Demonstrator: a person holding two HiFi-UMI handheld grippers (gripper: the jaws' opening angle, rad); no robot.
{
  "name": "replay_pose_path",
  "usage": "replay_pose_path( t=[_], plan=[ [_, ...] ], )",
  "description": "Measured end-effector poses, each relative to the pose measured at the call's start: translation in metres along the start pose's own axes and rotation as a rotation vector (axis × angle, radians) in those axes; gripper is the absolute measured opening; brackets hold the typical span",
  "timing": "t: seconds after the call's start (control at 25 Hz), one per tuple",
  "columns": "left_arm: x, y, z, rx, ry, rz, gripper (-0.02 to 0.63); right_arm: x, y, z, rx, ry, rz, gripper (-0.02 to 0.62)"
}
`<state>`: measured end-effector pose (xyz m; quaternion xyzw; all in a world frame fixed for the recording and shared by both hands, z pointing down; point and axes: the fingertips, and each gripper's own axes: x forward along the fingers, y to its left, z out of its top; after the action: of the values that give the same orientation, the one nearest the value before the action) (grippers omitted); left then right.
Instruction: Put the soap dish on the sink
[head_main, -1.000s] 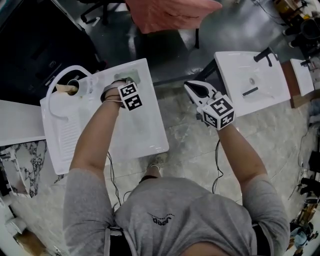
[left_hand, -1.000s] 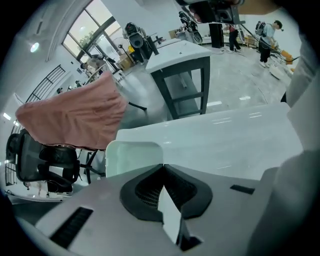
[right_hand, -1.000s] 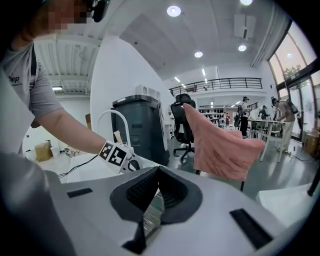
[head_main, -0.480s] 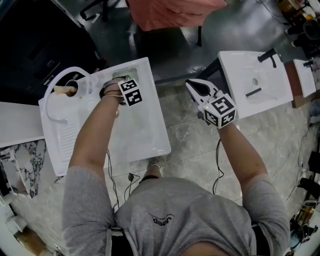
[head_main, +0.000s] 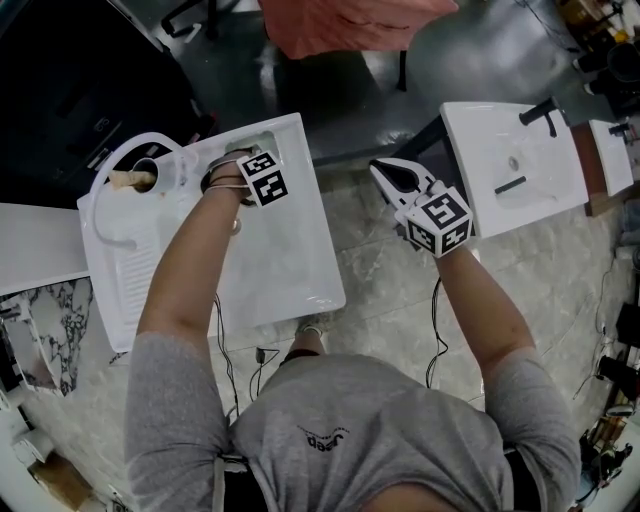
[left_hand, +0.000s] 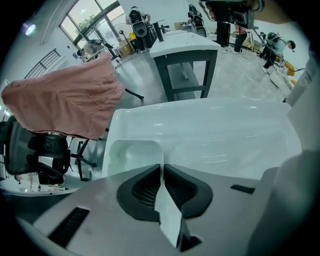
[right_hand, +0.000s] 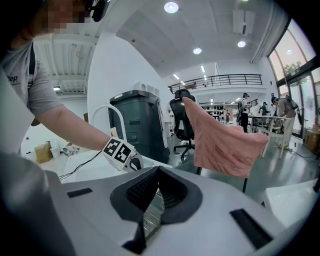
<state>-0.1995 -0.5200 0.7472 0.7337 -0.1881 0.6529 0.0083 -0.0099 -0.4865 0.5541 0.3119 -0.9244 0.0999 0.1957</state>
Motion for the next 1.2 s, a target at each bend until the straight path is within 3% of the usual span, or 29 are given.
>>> replay_pose_path(
  t=[0.12,0.24,0.64,0.96,1.2],
  plan=[
    [0.0,0.001,-0.001,0.009,0.002,0.018,0.025,-0.001,-0.001,0.0,0.001,0.001,-0.003,0.058],
    [-0.002,0.004,-0.005,0.005,0.004,0.043,0.102,0.001,0.002,0.001,-0.001,0.004,-0.005,0.058],
    [-0.019,0.011,-0.013,-0.05,-0.019,0.108,0.161,-0.004,0.013,0.011,-0.013,-0.005,-0.009,0.058],
    [-0.078,0.005,0.03,-0.081,-0.211,0.169,0.16,-0.03,0.014,0.02,-0.008,-0.027,-0.054,0.058],
    [-0.134,-0.026,0.089,-0.138,-0.457,0.083,0.134,-0.079,0.014,0.029,0.017,-0.064,-0.143,0.058]
  ],
)
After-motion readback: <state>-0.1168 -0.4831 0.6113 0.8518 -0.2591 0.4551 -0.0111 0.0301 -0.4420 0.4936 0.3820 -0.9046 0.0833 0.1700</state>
